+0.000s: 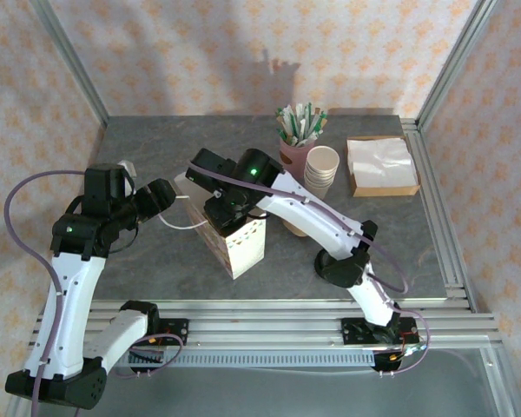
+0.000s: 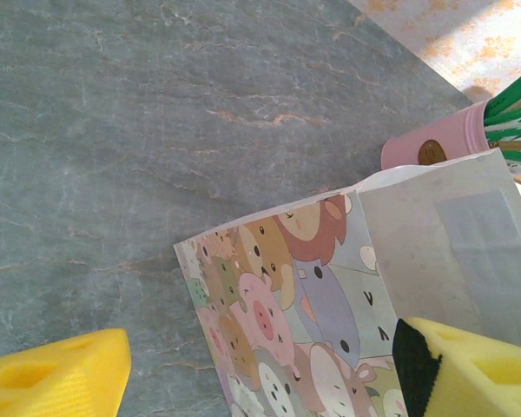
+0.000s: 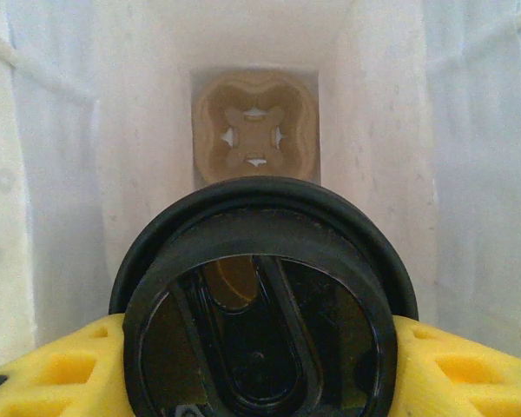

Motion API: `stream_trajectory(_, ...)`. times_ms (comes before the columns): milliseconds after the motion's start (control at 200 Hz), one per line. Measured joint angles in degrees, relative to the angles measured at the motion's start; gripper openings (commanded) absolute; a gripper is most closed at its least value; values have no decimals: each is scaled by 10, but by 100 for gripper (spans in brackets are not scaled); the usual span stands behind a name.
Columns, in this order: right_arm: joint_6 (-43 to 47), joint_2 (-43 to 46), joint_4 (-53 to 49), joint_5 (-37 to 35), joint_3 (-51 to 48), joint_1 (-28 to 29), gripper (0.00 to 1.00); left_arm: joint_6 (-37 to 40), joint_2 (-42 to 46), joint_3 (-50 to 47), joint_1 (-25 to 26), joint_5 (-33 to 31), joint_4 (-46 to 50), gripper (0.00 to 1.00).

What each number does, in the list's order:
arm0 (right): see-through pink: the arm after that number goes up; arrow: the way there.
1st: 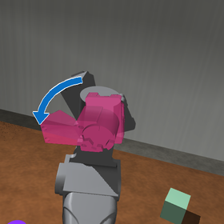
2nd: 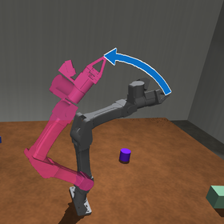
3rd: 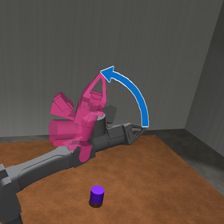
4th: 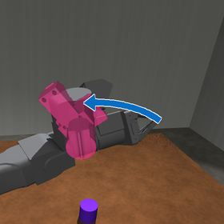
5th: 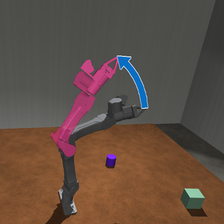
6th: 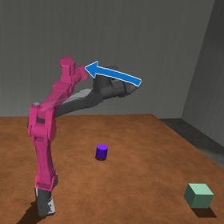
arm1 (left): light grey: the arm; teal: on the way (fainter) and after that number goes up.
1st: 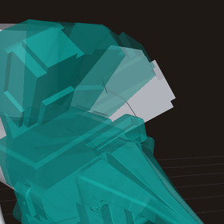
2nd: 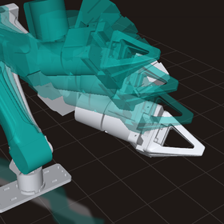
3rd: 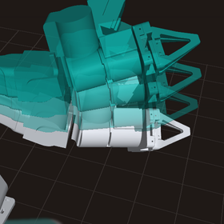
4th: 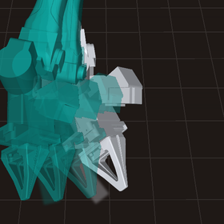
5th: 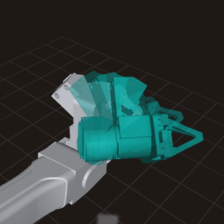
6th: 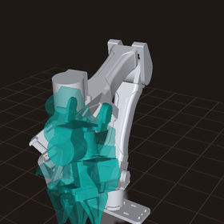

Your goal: Pack the takeout coffee

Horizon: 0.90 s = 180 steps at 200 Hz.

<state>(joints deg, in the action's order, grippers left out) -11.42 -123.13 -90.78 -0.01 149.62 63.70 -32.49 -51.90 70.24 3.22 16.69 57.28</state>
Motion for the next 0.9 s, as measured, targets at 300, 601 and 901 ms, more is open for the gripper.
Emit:
stream_trajectory(300, -10, -34, -10, 1, 19, 0, 58, 0, 0, -6, 0, 9, 0, 79)
stream_trajectory(601, -13, -57, -10, 0, 20, -5, 57, 0, 0, -24, 0, 17, 0, 78)
stream_trajectory(901, -13, -65, -10, 1, 20, -11, 56, 0, 0, -30, 0, 24, 0, 78)
